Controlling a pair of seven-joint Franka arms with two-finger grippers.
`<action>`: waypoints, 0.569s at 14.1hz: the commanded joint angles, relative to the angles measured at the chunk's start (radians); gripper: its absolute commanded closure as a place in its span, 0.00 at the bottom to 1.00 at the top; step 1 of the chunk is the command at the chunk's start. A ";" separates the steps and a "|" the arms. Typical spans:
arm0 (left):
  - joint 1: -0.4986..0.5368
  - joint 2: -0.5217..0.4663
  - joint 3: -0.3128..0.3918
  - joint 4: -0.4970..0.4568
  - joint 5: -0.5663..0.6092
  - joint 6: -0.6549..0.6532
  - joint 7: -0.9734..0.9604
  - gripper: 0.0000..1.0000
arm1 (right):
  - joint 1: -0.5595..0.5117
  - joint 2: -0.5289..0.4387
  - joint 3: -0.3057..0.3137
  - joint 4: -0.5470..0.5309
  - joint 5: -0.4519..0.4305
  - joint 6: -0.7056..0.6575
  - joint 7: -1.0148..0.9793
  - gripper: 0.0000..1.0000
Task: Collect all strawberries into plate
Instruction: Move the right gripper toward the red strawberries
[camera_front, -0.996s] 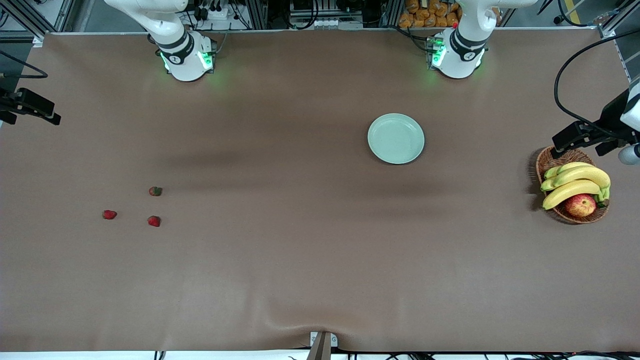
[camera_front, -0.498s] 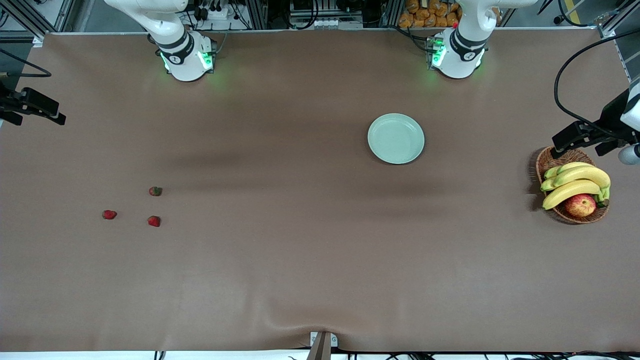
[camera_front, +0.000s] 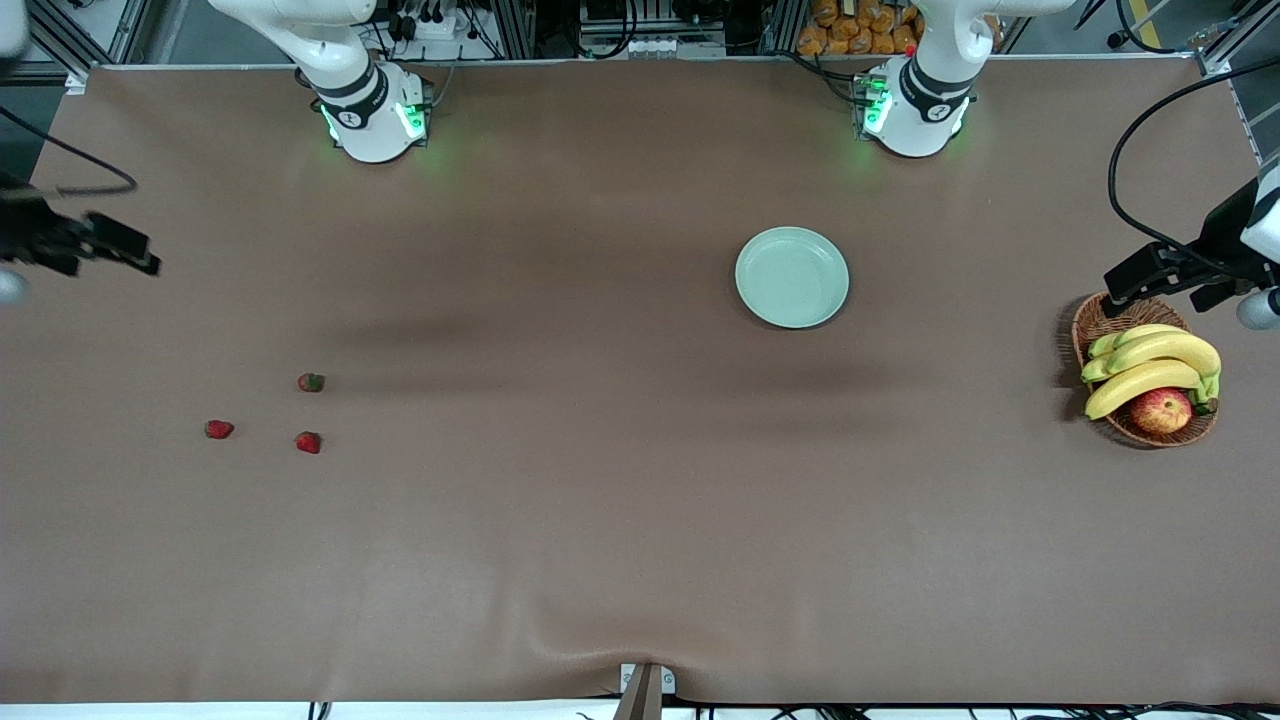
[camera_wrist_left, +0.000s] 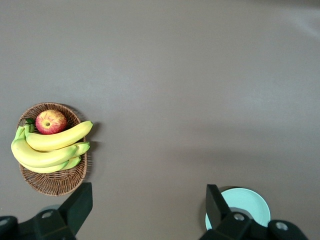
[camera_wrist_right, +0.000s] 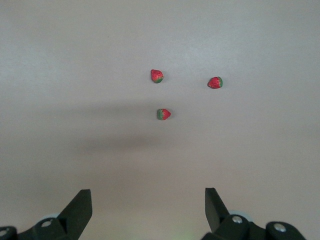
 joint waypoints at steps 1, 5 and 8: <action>0.003 0.006 0.001 0.011 -0.023 -0.004 0.014 0.00 | -0.011 0.045 0.009 -0.109 0.014 0.119 -0.008 0.00; 0.005 0.006 0.001 0.011 -0.025 -0.004 0.015 0.00 | -0.002 0.127 0.011 -0.230 0.014 0.331 -0.005 0.00; 0.002 0.008 0.001 0.011 -0.025 -0.004 0.012 0.00 | 0.015 0.232 0.009 -0.237 0.014 0.420 0.012 0.00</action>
